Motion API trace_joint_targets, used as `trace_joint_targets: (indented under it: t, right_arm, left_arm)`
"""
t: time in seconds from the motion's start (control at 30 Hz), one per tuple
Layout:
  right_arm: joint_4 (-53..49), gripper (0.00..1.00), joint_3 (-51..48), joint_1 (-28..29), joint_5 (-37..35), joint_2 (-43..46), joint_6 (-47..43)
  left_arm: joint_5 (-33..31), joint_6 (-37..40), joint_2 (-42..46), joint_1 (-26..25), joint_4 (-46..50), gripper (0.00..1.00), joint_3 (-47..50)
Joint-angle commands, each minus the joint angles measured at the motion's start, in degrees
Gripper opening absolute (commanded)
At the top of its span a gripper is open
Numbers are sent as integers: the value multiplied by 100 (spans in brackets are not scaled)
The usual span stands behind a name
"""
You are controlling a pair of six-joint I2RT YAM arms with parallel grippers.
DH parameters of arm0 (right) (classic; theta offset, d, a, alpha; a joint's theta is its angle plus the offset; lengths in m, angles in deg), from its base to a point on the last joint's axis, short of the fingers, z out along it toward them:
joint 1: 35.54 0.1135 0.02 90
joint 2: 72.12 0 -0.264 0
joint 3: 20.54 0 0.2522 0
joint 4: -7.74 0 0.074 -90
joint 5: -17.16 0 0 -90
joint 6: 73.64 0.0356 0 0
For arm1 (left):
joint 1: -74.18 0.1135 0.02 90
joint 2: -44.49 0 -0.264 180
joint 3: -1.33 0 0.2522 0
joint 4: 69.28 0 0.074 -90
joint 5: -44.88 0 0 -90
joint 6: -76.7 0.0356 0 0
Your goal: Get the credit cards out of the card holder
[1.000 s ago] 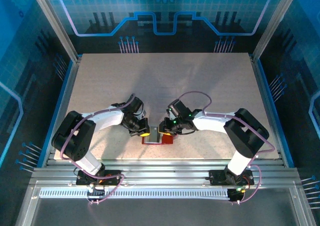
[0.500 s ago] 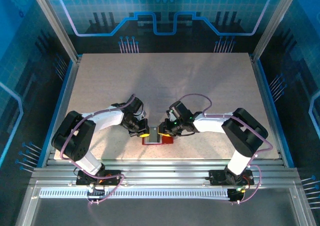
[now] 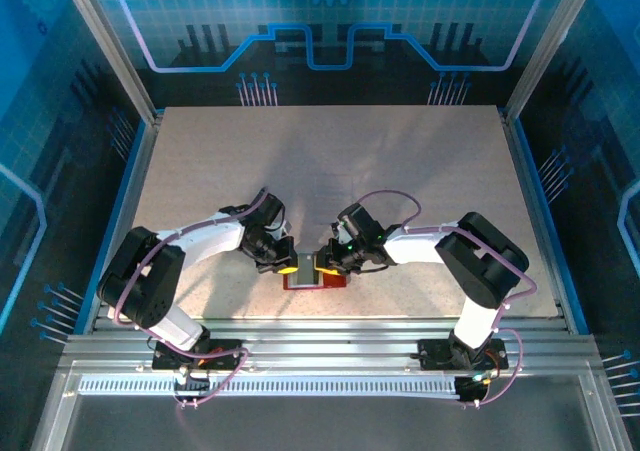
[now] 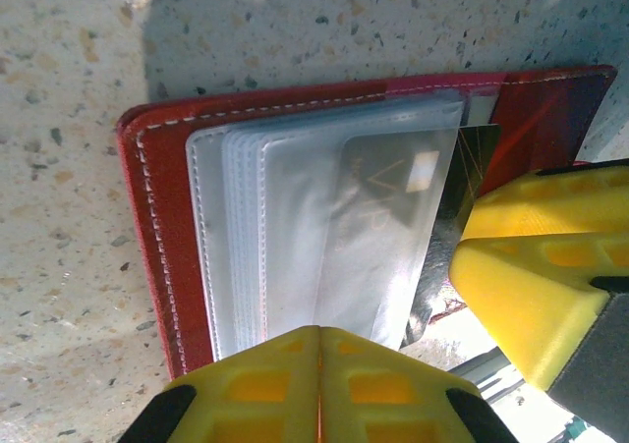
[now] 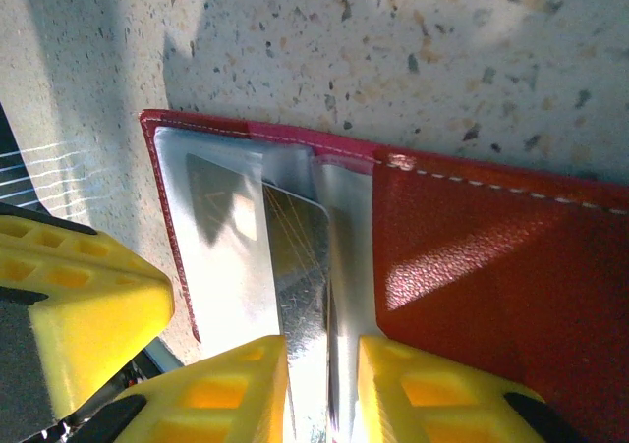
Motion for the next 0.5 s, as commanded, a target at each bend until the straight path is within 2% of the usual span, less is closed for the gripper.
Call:
trace_joint_targets:
  t: [0.0, 0.47]
  right_arm:
    - [69, 25, -94, -45, 86, -89, 54]
    - [383, 23, -136, -55, 296, -211, 142]
  left_arm:
    - [158, 127, -14, -47, 112, 7, 139]
    - [-74, 164, -291, -48, -8, 6, 315]
